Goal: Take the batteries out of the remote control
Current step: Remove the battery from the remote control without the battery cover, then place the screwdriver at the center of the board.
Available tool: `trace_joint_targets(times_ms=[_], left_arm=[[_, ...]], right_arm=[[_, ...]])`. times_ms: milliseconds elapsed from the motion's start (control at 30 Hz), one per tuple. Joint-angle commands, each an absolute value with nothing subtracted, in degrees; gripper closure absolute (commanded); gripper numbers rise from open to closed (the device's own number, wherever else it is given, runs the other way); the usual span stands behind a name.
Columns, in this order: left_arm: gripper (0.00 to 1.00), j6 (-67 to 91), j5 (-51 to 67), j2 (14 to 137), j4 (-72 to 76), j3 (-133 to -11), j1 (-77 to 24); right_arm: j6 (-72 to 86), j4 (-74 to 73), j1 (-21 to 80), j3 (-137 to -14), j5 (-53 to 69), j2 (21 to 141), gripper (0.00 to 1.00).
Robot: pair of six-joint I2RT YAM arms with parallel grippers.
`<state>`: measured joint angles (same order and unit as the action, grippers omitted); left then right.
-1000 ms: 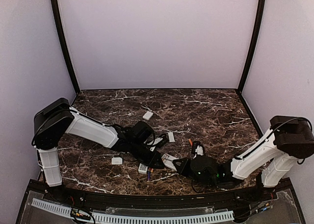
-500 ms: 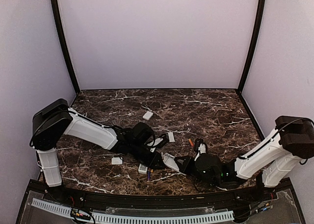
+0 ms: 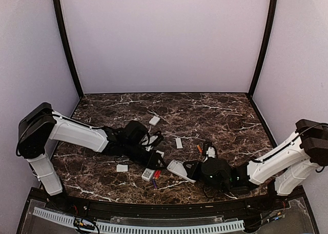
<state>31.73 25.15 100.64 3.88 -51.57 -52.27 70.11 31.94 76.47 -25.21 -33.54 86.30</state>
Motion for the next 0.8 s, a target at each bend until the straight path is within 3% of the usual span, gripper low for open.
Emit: trace_joint_targets(times_ms=[0,267,567,767], left_arm=[[0.41,29.86,22.75,93.15,-3.03,-51.85,-48.98],[0.26,24.34,23.57,82.96,-17.18,-59.12,-38.36],[0.24,20.54,29.86,73.74,-24.37,-60.07,-12.73],[0.20,17.93,18.83,66.15,-23.04,-55.27,-9.11]], right_arm=[[67.49,18.31,76.64,-30.63,-36.65,81.73,1.00],[55.41,6.81,66.44,-33.17,-21.38,74.66,1.00],[45.83,4.47,54.69,-35.40,-4.28,77.60,1.00],[46.57,13.05,50.95,-32.82,3.03,80.85,1.00]])
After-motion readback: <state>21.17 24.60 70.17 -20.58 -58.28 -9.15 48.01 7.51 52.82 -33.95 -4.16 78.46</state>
